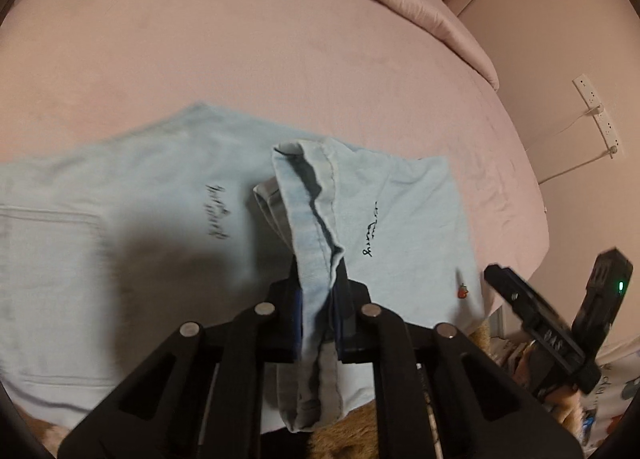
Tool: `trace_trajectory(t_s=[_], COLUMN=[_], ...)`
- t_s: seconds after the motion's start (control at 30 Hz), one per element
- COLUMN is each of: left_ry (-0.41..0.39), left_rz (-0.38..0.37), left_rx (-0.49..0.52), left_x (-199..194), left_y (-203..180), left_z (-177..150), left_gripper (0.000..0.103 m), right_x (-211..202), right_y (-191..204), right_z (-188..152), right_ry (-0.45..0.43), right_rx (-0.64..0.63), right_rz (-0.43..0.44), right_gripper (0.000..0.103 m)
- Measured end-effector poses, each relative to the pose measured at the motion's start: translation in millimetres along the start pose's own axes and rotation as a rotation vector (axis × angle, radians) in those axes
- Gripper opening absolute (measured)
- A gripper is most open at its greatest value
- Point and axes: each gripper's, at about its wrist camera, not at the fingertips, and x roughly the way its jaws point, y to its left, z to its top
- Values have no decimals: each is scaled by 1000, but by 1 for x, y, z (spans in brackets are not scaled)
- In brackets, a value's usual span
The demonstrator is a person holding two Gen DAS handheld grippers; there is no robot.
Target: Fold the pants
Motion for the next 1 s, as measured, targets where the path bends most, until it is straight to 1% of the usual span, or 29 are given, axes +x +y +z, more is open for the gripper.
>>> trace_trajectory(t_s=[0.1,0.13,0.17,0.23,0.27,0.3,0.33,0.37,0.4,0.5,0.63,0.83,1.0], left_ry=[-5,-9,-8,0,-4,-2,8,18,20,22,26,27,22], left_rz=[25,46,59,81,100,110,108,106,107,122,127,136,138], left_rx=[-12,-18,-26,-43,-43,-40,-42,-50,-49,-32,-35,-32,-28], left_x=[-6,-5,-3,4,6,9,13,17,19,22,25,27,23], left_y=[12,18,19,24,26,27,27,27,27,23,24,23,27], left_z=[-5,-6,-11,-13,-13,-13,-12,-11,-11,-12,-11,-12,-16], left_gripper=[11,11,11,10,10,10,10,10,10,10,11,12,13], right_x=[1,3,6,14,19,24,30,37,42,57,68,52,36], right_y=[7,11,15,22,26,29,32,35,36,38,35,27,16], right_z=[9,12,15,20,23,25,27,30,32,37,31,8,-7], right_ry=[-5,-5,-5,5,13,22,36,50,57,84,120,133,151], right_rx=[-19,-33,-47,-68,-76,-83,-93,-100,-106,-105,-112,-145,-120], right_rz=[18,21,27,45,51,53,52,45,43,36,22,22,38], right_gripper=[85,82,76,71,61,54,42,33,31,30,30,30,30])
